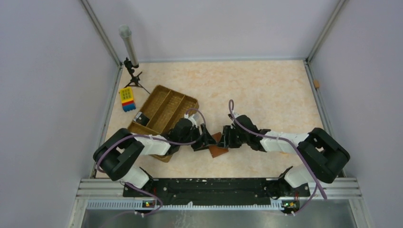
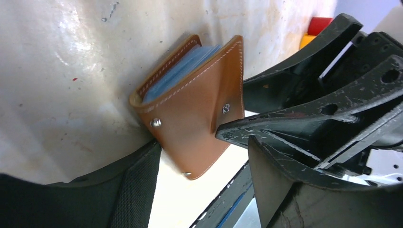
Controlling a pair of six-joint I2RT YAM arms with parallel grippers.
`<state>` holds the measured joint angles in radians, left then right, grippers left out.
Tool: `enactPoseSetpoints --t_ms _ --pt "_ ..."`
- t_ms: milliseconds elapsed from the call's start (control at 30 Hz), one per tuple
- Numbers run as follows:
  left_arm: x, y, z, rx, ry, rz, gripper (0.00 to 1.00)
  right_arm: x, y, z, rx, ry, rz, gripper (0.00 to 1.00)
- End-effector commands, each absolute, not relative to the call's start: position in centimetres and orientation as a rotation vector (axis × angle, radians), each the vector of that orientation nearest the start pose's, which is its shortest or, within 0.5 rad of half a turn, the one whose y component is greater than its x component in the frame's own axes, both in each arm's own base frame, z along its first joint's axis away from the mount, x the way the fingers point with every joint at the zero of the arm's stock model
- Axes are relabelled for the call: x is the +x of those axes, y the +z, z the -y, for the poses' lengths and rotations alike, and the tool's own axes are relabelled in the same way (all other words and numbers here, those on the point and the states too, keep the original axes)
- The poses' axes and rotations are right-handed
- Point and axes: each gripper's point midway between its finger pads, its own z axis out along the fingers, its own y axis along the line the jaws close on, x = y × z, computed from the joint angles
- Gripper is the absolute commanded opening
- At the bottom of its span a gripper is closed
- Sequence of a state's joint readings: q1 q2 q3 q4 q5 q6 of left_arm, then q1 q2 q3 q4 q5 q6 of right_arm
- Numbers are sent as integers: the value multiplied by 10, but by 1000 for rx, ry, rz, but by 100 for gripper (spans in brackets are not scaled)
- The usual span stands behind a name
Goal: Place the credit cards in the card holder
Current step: Close the card holder at the center of the board.
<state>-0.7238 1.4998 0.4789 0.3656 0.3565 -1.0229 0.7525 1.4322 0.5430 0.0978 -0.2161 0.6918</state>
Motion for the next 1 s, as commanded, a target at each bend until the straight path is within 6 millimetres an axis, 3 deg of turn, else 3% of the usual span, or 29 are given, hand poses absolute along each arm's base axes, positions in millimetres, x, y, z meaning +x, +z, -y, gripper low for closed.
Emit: enactPoseSetpoints --t_ms 0,167,300,367,567,967 --pt "187 22 296 -210 -1279 -2538 68 194 28 -285 -182 976 -2534 43" --pt "189 26 301 -220 -1352 -2479 62 193 30 -291 -176 978 -2528 41" --pt "191 35 302 -189 -1355 -2440 60 195 37 -290 -134 980 -2508 10" --pt "194 41 300 -171 -1339 -2416 57 198 47 -289 -113 989 -2472 1" --pt "199 63 303 -101 -1362 -2329 51 201 78 -292 -134 1039 -2383 0" --pt "186 95 313 -4 -1572 -2177 42 200 69 -293 -136 1042 -2405 0"
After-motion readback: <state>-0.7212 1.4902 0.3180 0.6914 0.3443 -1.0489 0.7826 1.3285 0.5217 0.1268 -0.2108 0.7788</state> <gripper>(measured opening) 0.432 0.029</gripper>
